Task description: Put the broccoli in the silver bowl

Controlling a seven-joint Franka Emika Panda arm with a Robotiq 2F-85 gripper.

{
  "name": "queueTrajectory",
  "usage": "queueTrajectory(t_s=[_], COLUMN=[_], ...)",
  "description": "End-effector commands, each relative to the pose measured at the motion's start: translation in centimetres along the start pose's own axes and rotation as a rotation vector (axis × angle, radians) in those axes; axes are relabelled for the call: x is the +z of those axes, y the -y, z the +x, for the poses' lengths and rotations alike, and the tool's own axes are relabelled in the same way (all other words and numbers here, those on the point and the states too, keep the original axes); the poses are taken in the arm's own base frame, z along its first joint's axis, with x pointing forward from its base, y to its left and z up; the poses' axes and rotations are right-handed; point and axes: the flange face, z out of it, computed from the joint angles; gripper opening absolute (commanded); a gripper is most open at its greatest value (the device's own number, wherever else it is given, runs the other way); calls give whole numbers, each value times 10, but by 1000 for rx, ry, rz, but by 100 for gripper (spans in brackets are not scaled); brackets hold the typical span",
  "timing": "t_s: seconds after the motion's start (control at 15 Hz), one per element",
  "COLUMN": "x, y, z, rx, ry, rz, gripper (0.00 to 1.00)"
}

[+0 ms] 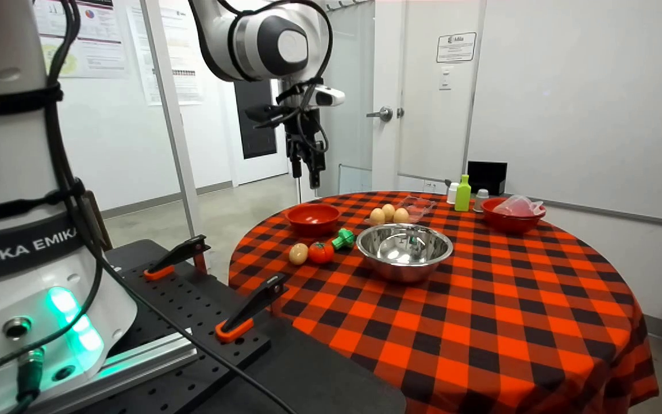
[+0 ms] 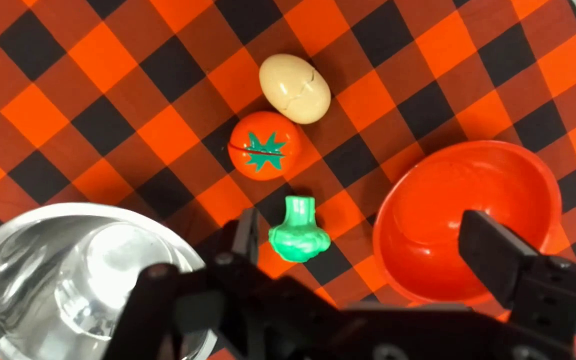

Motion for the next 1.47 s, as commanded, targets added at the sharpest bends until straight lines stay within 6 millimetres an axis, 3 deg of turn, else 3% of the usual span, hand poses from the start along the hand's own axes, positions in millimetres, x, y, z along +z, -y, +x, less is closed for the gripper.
queueTrajectory(t_s=[0.0, 0.2, 0.53, 1.4], x=[47, 77, 109, 152], y=[8, 13, 16, -5], z=[23, 33, 51, 91], rx=[-4, -8, -20, 12], ry=[24, 58, 64, 49], rz=[-26, -43, -96, -152], gripper=[100, 100, 100, 100])
